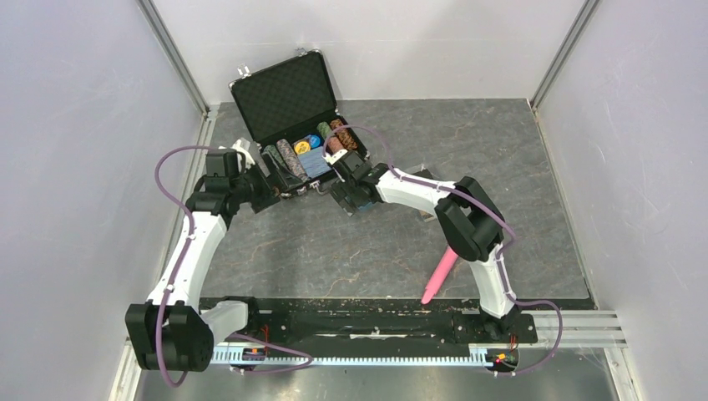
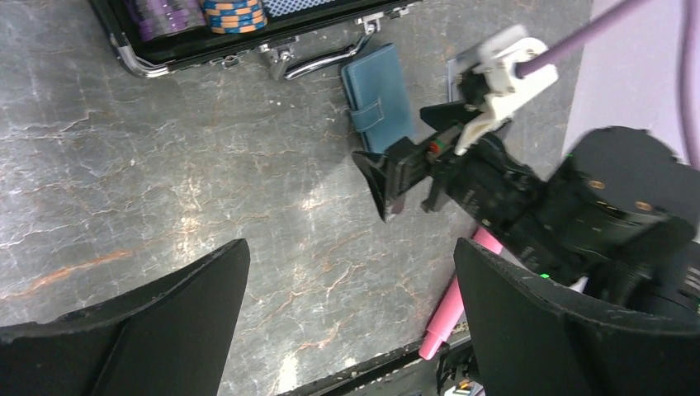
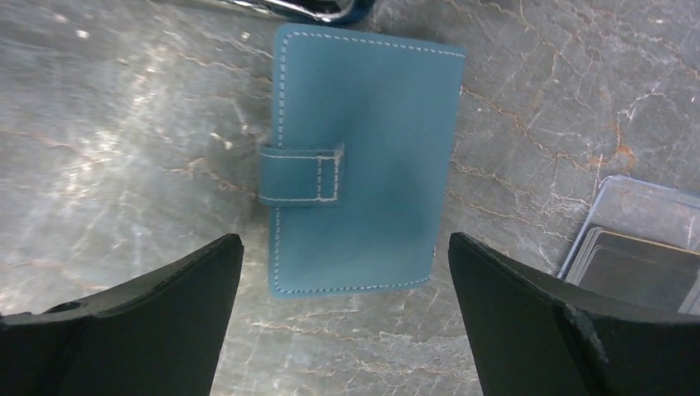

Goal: Put the credit cards into the card holder
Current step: Pick up the card holder from the center of the board.

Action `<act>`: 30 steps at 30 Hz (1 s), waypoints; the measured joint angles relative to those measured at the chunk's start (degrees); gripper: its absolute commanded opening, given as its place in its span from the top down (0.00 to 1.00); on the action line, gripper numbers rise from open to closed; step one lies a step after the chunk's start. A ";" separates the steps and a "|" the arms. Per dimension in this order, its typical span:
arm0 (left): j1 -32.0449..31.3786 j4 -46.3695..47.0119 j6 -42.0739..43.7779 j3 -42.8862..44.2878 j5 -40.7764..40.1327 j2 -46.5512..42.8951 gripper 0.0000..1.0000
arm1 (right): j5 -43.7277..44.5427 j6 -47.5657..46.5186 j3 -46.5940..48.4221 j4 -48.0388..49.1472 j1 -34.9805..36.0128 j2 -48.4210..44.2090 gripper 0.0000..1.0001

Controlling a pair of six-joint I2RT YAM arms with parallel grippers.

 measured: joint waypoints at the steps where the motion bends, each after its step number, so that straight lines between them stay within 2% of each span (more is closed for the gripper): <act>1: 0.00 0.11 -0.13 0.24 0.22 0.00 0.00 | 0.59 -0.24 0.00 -0.15 0.00 0.48 0.02; 4: 0.00 0.48 -0.31 0.94 0.72 0.11 0.00 | 1.22 -0.39 0.96 -0.46 -0.15 2.10 0.01; 7: 0.00 0.66 -0.33 1.51 0.90 0.44 0.00 | 0.94 -0.59 2.29 -0.13 -0.35 3.15 0.13; 9: 0.00 0.92 -0.35 1.75 1.03 0.55 0.00 | -0.26 -0.74 2.43 -0.04 -0.63 3.28 0.26; 11: 0.00 1.05 -0.35 1.97 1.11 0.55 0.00 | -1.95 -1.03 2.38 -0.09 -1.22 3.28 0.42; 22: 0.00 1.40 -0.79 2.64 2.36 -0.37 0.00 | -18.84 -0.39 -2.84 1.49 -6.49 -1.88 0.68; 27: 0.00 3.06 -1.84 0.92 3.78 -2.01 0.00 | -27.54 1.86 -6.62 1.62 -9.07 -6.40 0.92; 30: 0.00 3.72 -2.21 -1.33 5.11 -2.56 0.00 | -32.17 3.76 -8.48 1.44 -10.51 -9.79 1.00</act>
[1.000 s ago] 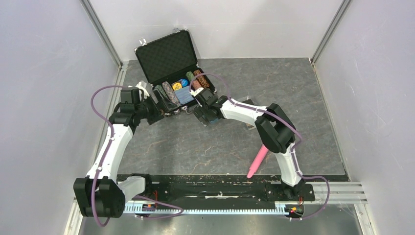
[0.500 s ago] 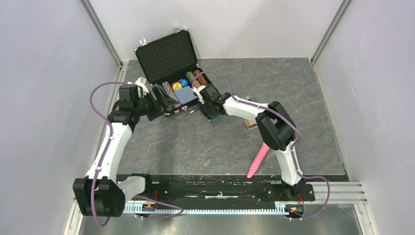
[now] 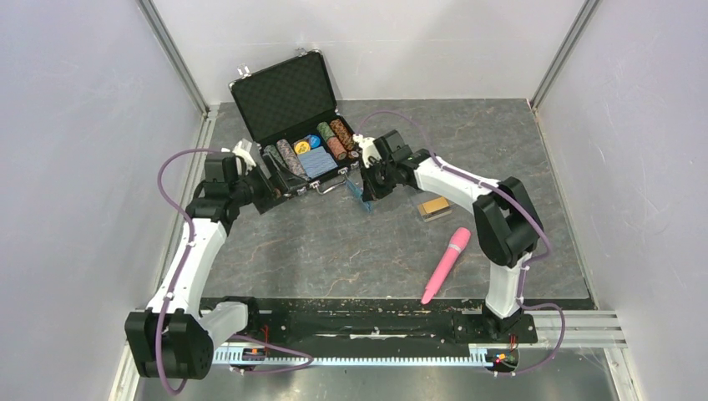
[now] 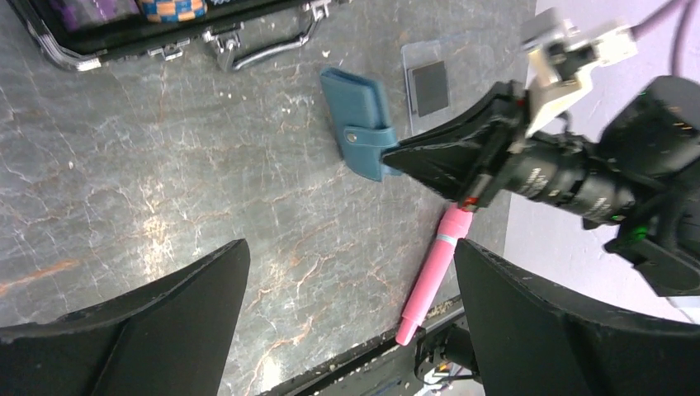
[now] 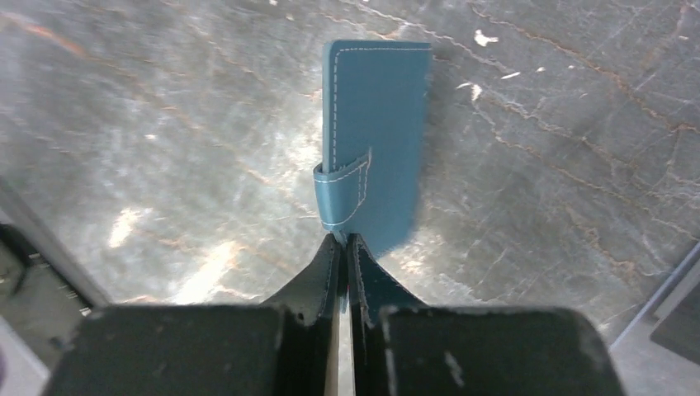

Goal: Put the credit cards into the card holder
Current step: Pick up the card holder from the center of the board, then open the card holder.

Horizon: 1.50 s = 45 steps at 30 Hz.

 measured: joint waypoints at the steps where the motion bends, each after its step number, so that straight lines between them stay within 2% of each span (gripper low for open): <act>1: 0.00 0.26 -0.20 -0.79 0.46 0.02 0.00 | -1.25 0.50 -0.26 0.00 -0.39 -0.79 1.00; 9: 0.00 5.86 -3.56 -4.55 5.31 1.70 0.00 | -15.98 4.70 -0.92 -0.37 -5.81 -5.77 1.00; 18: -0.33 24.52 -11.06 -6.14 13.97 7.08 0.00 | -31.56 11.39 -1.60 1.40 -11.56 -12.50 1.00; 24: -3.65 44.35 -19.87 -9.29 20.13 14.25 0.00 | -38.93 19.65 -4.81 7.98 -11.39 -17.03 1.00; 29: -7.78 54.36 -25.07 -11.58 21.42 17.53 0.04 | -42.66 31.15 -11.54 21.70 -11.34 -20.09 1.00; 31: -8.90 60.74 -28.57 -12.37 22.27 18.97 0.10 | -43.91 39.15 -16.31 31.65 -11.32 -21.53 1.00; 33: -9.88 68.63 -32.87 -12.83 23.04 21.11 0.21 | -44.83 48.52 -21.29 43.98 -11.32 -22.21 1.00; 36: -11.04 81.22 -40.09 -12.94 23.96 25.07 0.41 | -45.38 60.11 -26.16 58.01 -11.34 -22.18 1.00; 38: -11.45 90.09 -45.40 -13.07 24.09 28.00 0.57 | -45.57 64.61 -27.50 63.34 -11.39 -22.18 1.00; 41: -11.74 99.10 -51.10 -13.07 24.13 31.30 0.73 | -45.99 65.57 -27.43 64.78 -11.39 -22.36 1.00; 44: -11.17 102.66 -54.58 -13.07 23.89 32.30 0.92 | -46.25 59.76 -25.29 57.24 -11.52 -22.64 1.00; 45: -10.91 103.21 -55.34 -13.07 23.74 32.30 0.97 | -46.18 56.28 -23.47 52.33 -11.61 -22.67 0.96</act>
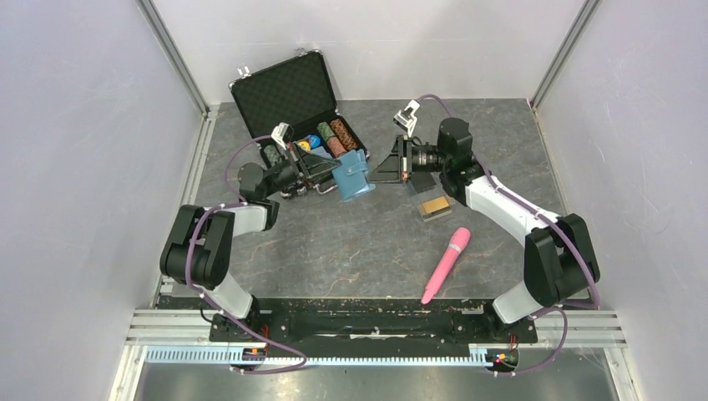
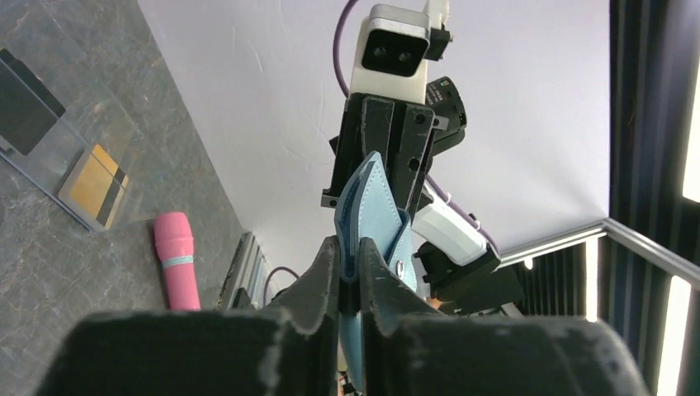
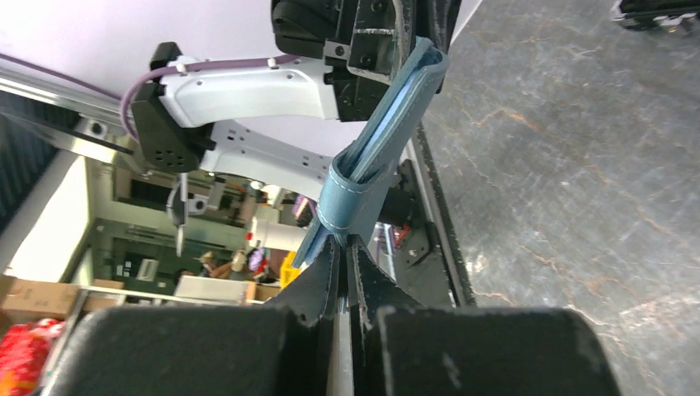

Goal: Put the credit cards into the card holder
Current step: Open the card holder.

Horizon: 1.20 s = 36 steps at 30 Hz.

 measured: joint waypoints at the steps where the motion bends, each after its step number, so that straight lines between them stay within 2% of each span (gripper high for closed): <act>1: 0.28 0.70 -0.46 0.00 -0.26 0.00 0.98 | 0.17 -3.15 1.64 -4.20 -0.04 0.00 0.93; 5: 0.50 0.96 -0.72 0.22 -0.79 -0.02 0.98 | 2.03 -13.49 6.21 -18.05 -0.04 -0.35 0.90; 6: 0.50 0.42 -0.66 0.33 -0.70 -0.15 0.98 | 2.86 -15.61 6.64 -21.05 -0.04 -0.52 0.87; 8: 0.46 -2.69 0.09 0.79 0.09 -1.07 0.98 | 4.55 -18.60 6.80 -25.29 -0.04 -0.74 0.69; 10: 0.11 -8.79 2.91 1.18 0.76 -3.72 0.98 | 6.43 -20.96 6.88 -29.05 0.02 -0.74 0.46; 11: 0.02 -12.37 5.03 1.44 0.87 -5.33 0.98 | 7.56 -22.58 7.06 -31.61 0.02 -0.74 0.39; 16: -0.46 -41.16 22.77 6.34 -1.05 -16.85 0.98 | 14.47 -29.22 9.40 -41.66 0.04 -1.03 0.03; 18: -0.76 -53.79 30.84 9.46 -3.87 -21.33 0.98 | 18.03 -31.85 12.37 -46.10 0.07 -1.05 0.02; 25: -1.11 -78.44 44.92 13.35 -9.01 -27.80 0.98 | 29.05 -36.33 28.96 -55.91 -0.09 -1.88 0.02; 30: -1.38 -90.23 49.33 13.35 -10.67 -29.20 0.98 | 32.28 -33.88 42.05 -56.81 -0.11 -3.50 0.02; 33: -1.49 -94.71 51.43 13.42 -11.43 -30.42 0.98 | 32.98 -31.80 47.17 -55.45 -0.22 -4.52 0.02; 36: -1.90 -97.90 53.57 13.42 -11.98 -31.47 0.98 | 33.00 -29.49 48.48 -53.00 -1.07 -6.58 0.02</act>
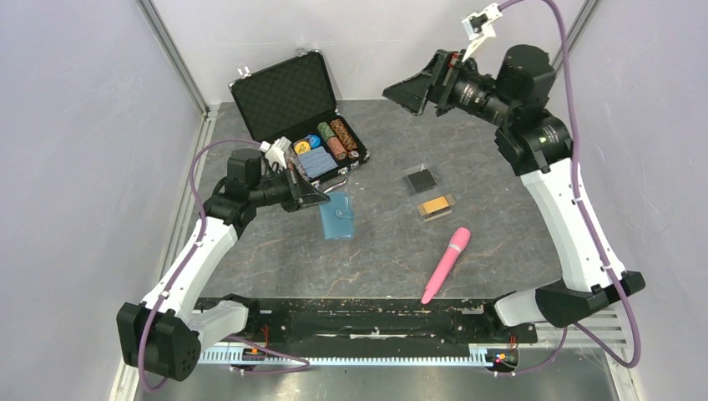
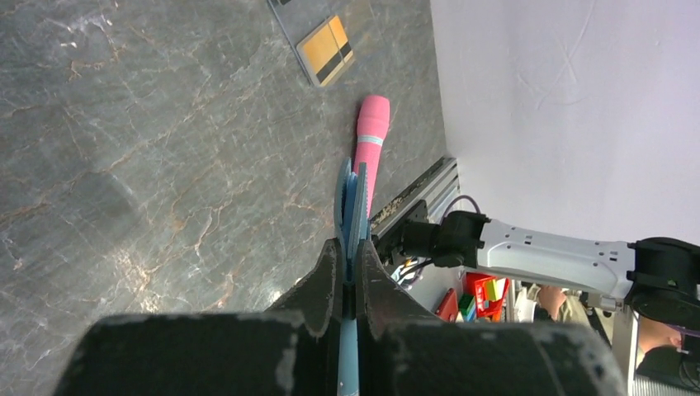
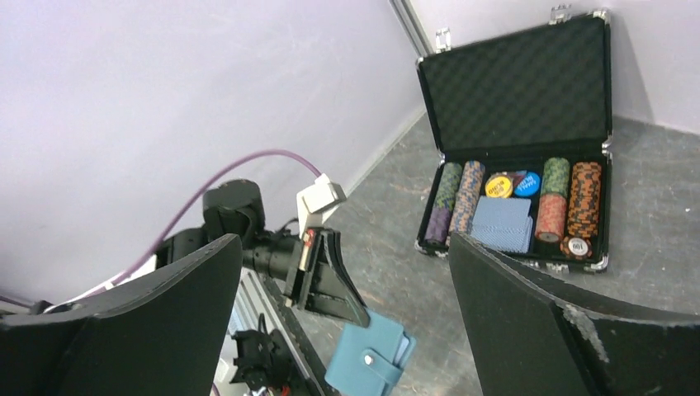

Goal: Put the credit cards into the card holder
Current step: Open the card holder.

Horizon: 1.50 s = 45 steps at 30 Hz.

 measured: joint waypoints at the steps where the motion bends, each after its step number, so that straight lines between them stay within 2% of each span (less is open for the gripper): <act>1: -0.15 -0.55 0.39 0.00 -0.04 -0.09 0.98 | -0.02 0.55 0.11 0.39 -0.39 -0.44 0.02; 5: -1.31 -2.38 2.60 -0.02 -0.55 -0.20 0.98 | -0.61 3.37 -0.15 2.01 -2.51 -1.20 0.02; 13: -3.76 -2.64 4.83 -2.84 -1.73 -0.02 0.98 | -3.91 8.98 -8.92 6.78 -4.57 -2.69 0.02; 37: -5.31 -1.64 5.14 -3.93 -2.93 1.92 0.98 | -6.08 15.78 -14.64 17.09 -5.84 -2.84 0.02; 45: -5.31 -1.99 7.72 -2.05 -2.86 4.42 0.98 | -6.10 18.29 -16.98 19.34 -7.52 -3.67 0.02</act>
